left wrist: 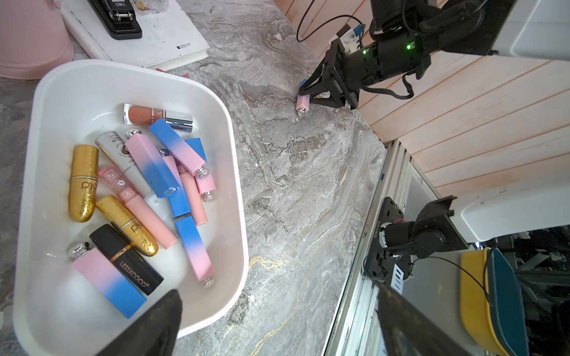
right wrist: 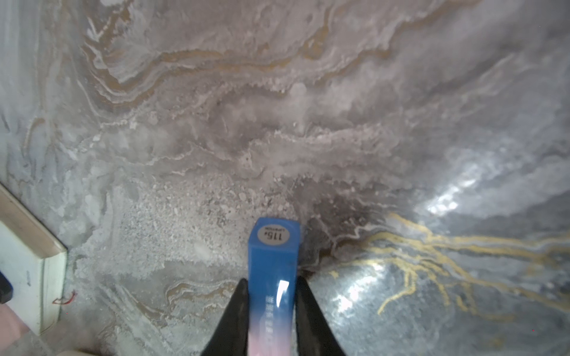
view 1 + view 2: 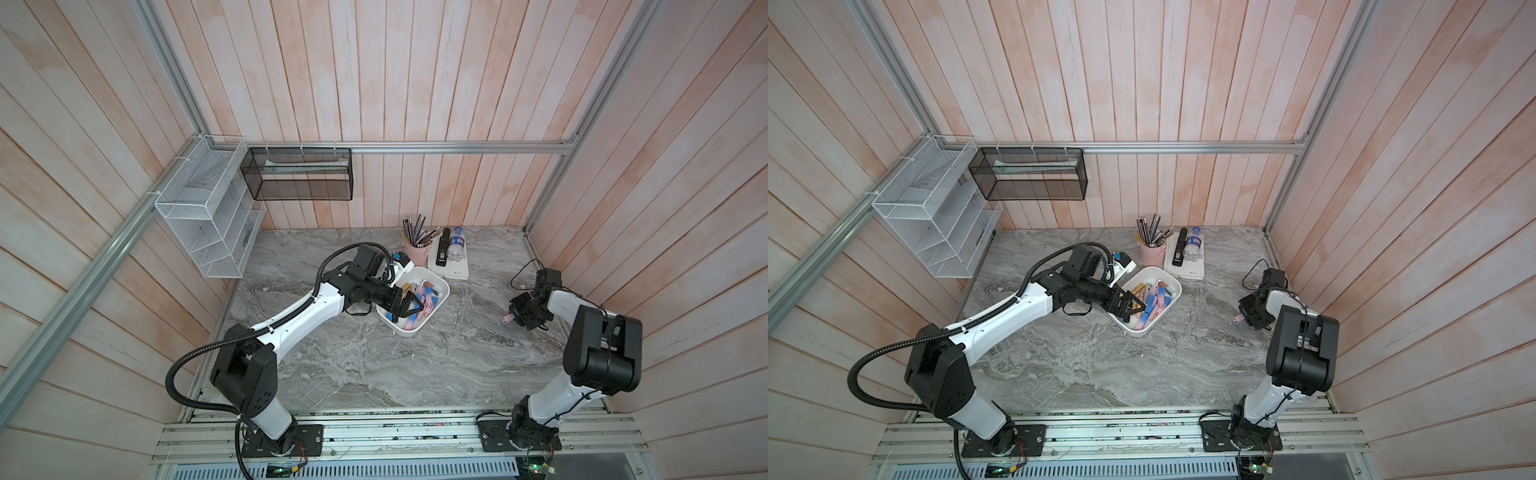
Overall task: Put the lipstick into the storage box
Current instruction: Pick up the lipstick at the center of the board, then place the lipstick in the storage box.
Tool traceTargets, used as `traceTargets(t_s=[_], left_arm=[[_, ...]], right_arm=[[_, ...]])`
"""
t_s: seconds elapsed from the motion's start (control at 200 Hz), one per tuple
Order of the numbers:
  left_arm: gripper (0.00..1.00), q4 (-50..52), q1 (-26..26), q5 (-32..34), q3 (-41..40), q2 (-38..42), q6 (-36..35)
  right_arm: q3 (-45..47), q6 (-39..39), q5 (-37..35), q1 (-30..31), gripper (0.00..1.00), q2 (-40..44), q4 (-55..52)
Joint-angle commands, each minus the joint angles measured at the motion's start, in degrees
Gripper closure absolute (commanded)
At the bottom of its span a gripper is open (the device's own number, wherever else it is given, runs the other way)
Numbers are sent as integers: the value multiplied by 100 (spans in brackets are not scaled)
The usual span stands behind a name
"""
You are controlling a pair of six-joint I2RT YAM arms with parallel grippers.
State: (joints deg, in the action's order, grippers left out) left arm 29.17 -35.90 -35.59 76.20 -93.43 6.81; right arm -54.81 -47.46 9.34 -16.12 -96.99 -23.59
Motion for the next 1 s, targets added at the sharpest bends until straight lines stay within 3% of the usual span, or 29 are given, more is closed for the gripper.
traceTargets(t_s=[0.0, 0.28, 0.55, 0.815, 0.995], left_arm=[[0, 10, 22, -44, 141, -17, 52], [0, -135, 23, 101, -200, 299, 145], [0, -157, 22, 263, -366, 519, 133], [0, -131, 27, 394, -593, 818, 126], [0, -76, 28, 497, -794, 1060, 118]], right_arm=[[-140, 141, 173, -27, 77, -120, -90], [38, 87, 358, 304, 77, 592, -127], [-245, -371, 518, 1710, 77, 897, 22], [-1157, -531, 674, 3299, 75, 392, 390], [-1990, -277, 544, 3969, 74, -321, 181]])
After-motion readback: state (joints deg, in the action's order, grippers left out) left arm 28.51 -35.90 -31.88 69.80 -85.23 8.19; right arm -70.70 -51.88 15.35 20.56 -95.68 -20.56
